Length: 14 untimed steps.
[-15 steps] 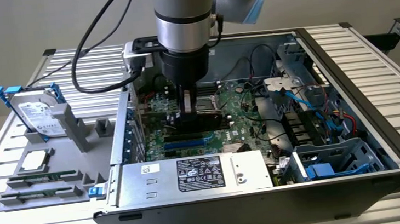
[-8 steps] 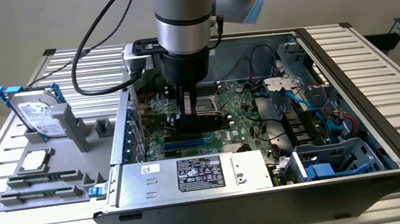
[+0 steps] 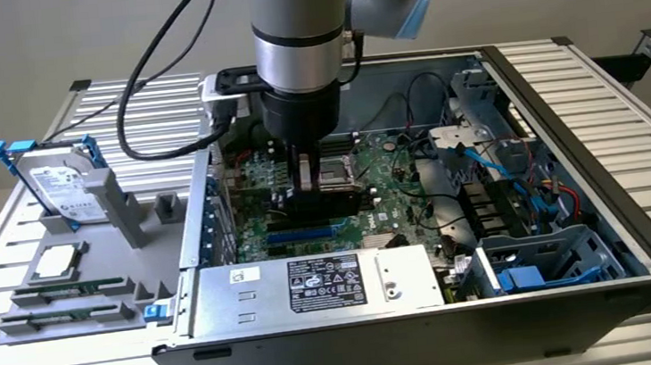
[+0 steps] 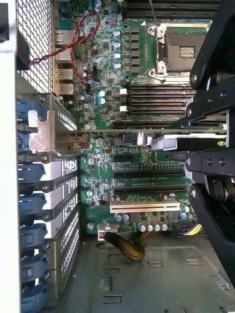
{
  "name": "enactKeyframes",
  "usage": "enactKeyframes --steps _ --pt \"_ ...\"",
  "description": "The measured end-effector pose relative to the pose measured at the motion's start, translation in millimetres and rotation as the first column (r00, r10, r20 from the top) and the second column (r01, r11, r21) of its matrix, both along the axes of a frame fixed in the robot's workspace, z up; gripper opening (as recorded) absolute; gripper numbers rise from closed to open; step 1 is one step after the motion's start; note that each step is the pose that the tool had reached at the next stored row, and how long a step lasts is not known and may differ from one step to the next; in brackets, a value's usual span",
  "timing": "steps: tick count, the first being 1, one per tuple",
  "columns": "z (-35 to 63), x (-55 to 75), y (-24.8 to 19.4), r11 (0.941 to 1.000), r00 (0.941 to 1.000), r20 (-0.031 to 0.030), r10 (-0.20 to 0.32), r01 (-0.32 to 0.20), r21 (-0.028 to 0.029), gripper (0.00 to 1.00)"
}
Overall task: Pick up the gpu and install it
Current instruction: 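Insert the gpu into the slot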
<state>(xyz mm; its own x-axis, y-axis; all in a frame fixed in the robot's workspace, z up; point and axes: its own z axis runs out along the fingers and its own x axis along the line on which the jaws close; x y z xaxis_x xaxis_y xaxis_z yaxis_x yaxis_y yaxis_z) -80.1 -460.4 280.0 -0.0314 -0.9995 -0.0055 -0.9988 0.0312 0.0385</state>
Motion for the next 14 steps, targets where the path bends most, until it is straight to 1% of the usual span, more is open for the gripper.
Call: enactKeyframes --steps 7,14 --pt "-2.5 -0.2 -1.4 1.0 1.0 0.0 -0.001 0.001 -0.0005 0.27" --pt "-3.0 -1.0 -3.3 1.0 1.0 0.0 -0.002 0.002 -0.0004 0.27"
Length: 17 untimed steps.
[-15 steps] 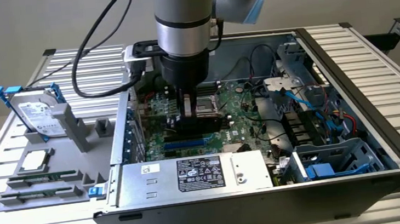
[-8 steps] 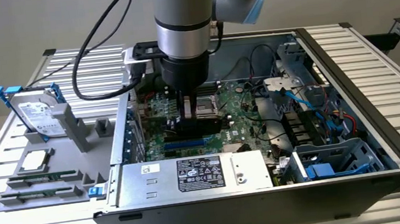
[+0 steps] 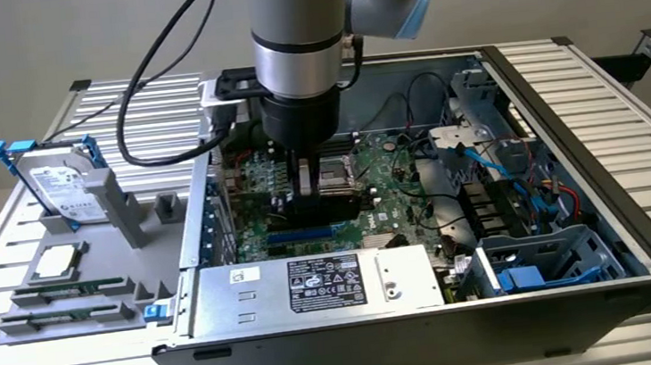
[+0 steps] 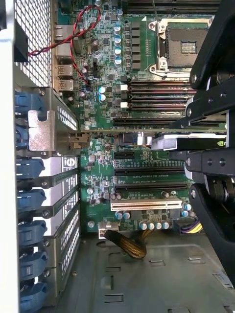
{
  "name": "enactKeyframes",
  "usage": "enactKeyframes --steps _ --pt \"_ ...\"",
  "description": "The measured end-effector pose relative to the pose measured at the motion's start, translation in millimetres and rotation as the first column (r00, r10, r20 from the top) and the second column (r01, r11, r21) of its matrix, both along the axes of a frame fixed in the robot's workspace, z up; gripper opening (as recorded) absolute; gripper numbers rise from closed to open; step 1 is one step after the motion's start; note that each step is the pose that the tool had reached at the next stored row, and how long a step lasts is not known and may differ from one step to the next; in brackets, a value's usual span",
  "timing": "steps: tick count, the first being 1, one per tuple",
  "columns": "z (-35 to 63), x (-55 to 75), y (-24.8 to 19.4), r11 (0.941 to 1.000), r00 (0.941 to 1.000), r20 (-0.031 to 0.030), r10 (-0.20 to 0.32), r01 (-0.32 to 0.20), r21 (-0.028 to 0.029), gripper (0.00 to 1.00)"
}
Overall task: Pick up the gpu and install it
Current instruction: 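Insert the gpu into the slot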
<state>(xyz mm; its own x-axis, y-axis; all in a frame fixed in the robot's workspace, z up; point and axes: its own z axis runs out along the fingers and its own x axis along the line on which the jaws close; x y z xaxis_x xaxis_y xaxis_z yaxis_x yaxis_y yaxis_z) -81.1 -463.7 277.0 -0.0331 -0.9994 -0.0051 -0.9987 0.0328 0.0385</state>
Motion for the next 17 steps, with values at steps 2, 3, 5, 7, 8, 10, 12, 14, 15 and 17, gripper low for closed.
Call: enactKeyframes --steps 2,3,5,7,8,10,12,14,15,17 --pt "-0.1 -0.3 -0.2 1.0 1.0 0.0 0.0 0.0 -0.0001 0.27" --pt "-0.1 -0.4 -0.4 1.0 1.0 0.0001 0.0 0.0 -0.0001 0.27" --pt "-0.2 -0.4 -0.6 1.0 1.0 0.0002 -0.001 0.001 -0.0001 0.27" --pt "-0.4 -0.4 -0.8 1.0 1.0 0.0004 -0.003 0.003 -0.0001 0.27" --pt "-0.5 -0.4 -0.9 1.0 1.0 0.0005 -0.004 0.004 -0.0001 0.27" --pt "-0.7 -0.5 -0.9 1.0 1.0 0.0007 -0.007 0.007 -0.0001 0.27" --pt "-0.8 -0.5 -1.0 0.9999 0.9999 0.0007 -0.011 0.011 -0.0003 0.27" --pt "-0.9 -0.6 -1.0 0.9999 0.9999 0.0008 -0.015 0.015 -0.0003 0.27" --pt "-0.9 -0.6 -1.0 0.9999 0.9999 0.0007 -0.015 0.015 -0.0002 0.27" --pt "-1.0 -0.6 -1.0 0.9999 0.9999 0.0008 -0.015 0.015 -0.0001 0.27"
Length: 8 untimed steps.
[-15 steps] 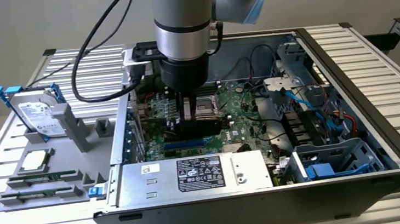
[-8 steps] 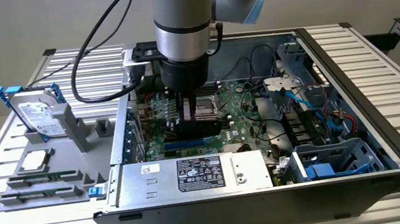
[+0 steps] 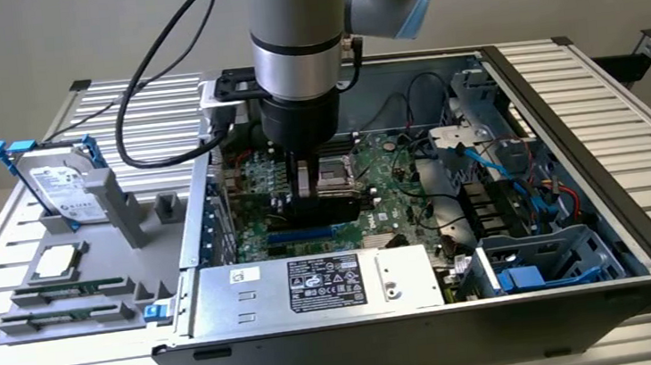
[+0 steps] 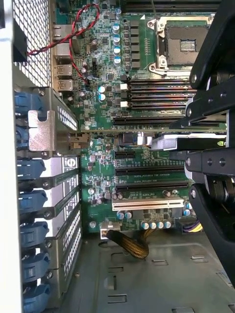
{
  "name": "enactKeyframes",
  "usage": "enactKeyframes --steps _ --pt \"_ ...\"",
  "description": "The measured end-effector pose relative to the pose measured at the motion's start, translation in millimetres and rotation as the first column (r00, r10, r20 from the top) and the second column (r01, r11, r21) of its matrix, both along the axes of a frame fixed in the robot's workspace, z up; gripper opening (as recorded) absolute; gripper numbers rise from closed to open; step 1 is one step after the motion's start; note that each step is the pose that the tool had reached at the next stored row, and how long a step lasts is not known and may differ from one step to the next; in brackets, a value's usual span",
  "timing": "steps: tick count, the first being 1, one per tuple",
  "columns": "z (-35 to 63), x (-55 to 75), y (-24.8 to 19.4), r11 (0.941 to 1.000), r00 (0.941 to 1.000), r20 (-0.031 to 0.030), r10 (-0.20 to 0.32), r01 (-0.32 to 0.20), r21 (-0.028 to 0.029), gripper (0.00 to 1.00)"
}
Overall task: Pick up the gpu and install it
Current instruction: 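Insert the gpu into the slot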
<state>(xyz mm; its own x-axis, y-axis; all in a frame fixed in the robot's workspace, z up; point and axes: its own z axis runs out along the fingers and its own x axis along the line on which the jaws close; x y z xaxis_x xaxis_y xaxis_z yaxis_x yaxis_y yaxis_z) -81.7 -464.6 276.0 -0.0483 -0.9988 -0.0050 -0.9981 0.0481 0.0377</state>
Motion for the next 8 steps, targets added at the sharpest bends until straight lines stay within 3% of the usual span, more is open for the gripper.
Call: enactKeyframes --steps 8 --pt "-0.3 -0.9 0.0 1.0 1.0 0.0013 0.0 0.0 0.0014 0.27"
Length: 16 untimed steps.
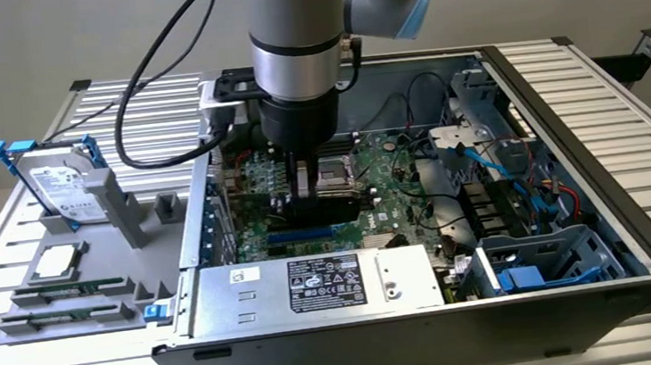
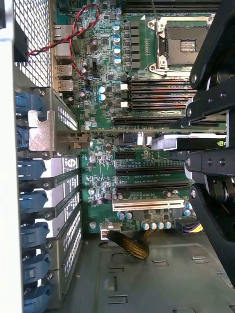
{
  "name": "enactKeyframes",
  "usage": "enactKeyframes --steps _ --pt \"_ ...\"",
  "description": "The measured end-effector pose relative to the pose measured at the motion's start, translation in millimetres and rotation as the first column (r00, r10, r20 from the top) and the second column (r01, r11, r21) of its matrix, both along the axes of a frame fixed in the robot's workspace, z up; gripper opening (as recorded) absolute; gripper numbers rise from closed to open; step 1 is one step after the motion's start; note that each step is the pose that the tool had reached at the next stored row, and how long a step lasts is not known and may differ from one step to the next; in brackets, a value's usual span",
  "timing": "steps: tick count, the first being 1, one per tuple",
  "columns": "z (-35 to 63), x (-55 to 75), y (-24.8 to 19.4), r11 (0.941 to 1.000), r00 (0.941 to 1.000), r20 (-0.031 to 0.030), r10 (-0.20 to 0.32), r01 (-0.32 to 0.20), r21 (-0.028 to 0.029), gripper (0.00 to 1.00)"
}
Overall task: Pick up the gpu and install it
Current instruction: 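Insert the gpu into the slot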
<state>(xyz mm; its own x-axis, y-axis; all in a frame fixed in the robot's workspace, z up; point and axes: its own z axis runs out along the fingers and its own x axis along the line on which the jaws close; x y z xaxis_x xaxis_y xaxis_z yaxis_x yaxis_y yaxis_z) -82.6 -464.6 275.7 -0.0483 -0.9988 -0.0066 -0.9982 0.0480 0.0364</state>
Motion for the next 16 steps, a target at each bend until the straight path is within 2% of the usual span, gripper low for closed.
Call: enactKeyframes --steps 16 --pt "-1.4 -2.7 0.0 0.9997 0.9997 0.0 0.024 -0.024 0.0012 0.27"
